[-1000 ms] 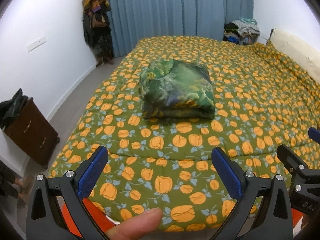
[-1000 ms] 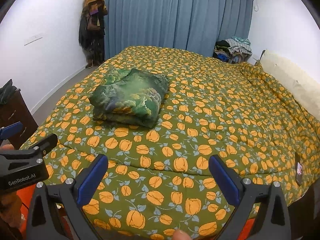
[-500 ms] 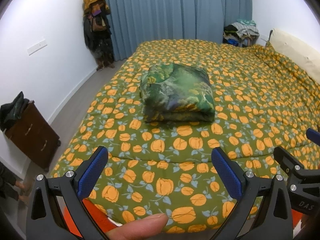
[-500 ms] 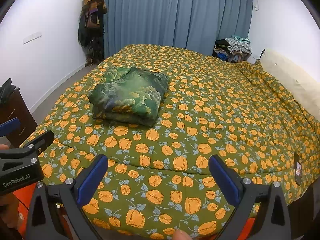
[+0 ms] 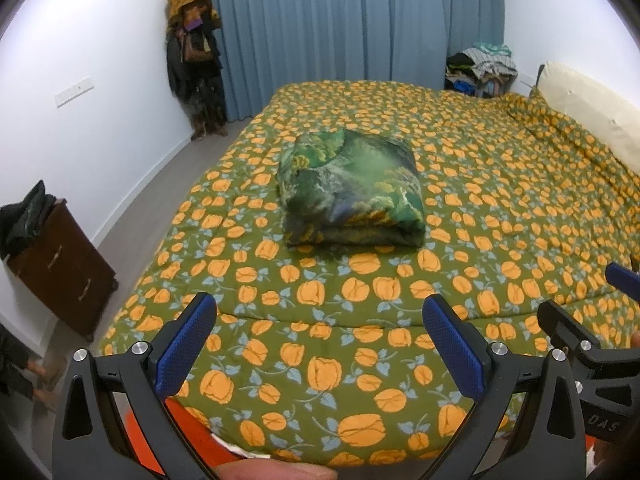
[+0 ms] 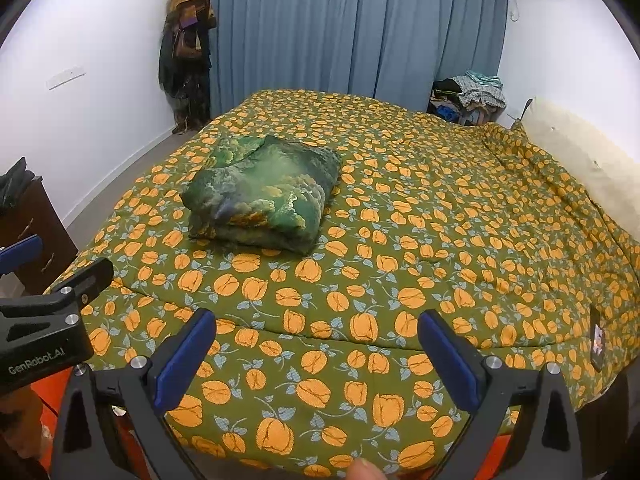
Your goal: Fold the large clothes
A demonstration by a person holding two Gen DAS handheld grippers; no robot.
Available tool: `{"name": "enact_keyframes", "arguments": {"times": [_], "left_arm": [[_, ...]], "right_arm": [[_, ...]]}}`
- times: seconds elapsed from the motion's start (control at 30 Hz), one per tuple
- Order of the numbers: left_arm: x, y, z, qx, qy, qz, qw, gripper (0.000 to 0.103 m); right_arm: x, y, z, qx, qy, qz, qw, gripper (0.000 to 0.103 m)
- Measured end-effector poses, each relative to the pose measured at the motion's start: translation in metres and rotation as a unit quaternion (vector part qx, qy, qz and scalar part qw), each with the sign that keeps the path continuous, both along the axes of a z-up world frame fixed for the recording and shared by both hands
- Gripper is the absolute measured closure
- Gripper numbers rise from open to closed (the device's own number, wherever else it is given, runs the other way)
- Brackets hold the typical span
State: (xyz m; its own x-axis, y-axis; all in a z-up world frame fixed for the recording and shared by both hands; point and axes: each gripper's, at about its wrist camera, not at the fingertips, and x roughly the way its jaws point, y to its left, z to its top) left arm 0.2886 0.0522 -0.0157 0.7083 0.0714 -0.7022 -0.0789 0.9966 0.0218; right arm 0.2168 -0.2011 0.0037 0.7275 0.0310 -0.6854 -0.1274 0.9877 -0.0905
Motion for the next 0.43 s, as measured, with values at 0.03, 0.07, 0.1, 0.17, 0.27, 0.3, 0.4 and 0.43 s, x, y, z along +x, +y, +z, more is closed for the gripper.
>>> {"name": "enact_keyframes", "arguments": {"times": [0.03, 0.07, 0.1, 0.17, 0.27, 0.3, 0.4, 0.43], "left_arm": [[0.0000, 0.0000, 0.0001, -0.001, 0.000, -0.001, 1.0000, 0.001], [-0.0001, -0.0001, 0.0001, -0.002, 0.000, -0.002, 1.0000, 0.001], [0.0000, -0.0006, -0.0007, -0.003, 0.001, -0.001, 1.0000, 0.001], [0.0003, -0.0003, -0.0009, -0.008, 0.005, 0.001, 1.0000, 0.001], [-0.0006, -0.0016, -0.0014, -0.012, 0.005, 0.003, 0.9999, 0.001], [-0.0006, -0.0022, -0.0019, -0.011, 0.004, 0.003, 0.9999, 0.001], [-0.0020, -0.0057, -0.0016, 0.002, -0.003, 0.000, 1.0000, 0.001], [-0.0019, -0.0055, -0.0017, 0.003, -0.004, -0.001, 1.0000, 0.001]], "right_arm": [[-0.0003, 0.0007, 0.0003, 0.001, 0.001, 0.001, 1.000, 0.001], [-0.0003, 0.0010, 0.0003, 0.000, 0.001, 0.002, 1.000, 0.001], [-0.0002, 0.0015, 0.0000, 0.000, 0.001, 0.003, 1.000, 0.001], [0.0002, 0.0027, -0.0001, 0.000, 0.003, 0.004, 1.000, 0.001], [0.0009, 0.0029, -0.0010, 0.000, 0.004, 0.003, 1.000, 0.001], [0.0008, 0.0029, -0.0011, 0.001, 0.003, 0.003, 1.000, 0.001], [0.0007, 0.0023, -0.0017, 0.002, 0.004, 0.003, 1.000, 0.001], [0.0008, 0.0023, -0.0019, 0.002, 0.004, 0.002, 1.000, 0.001]]}}
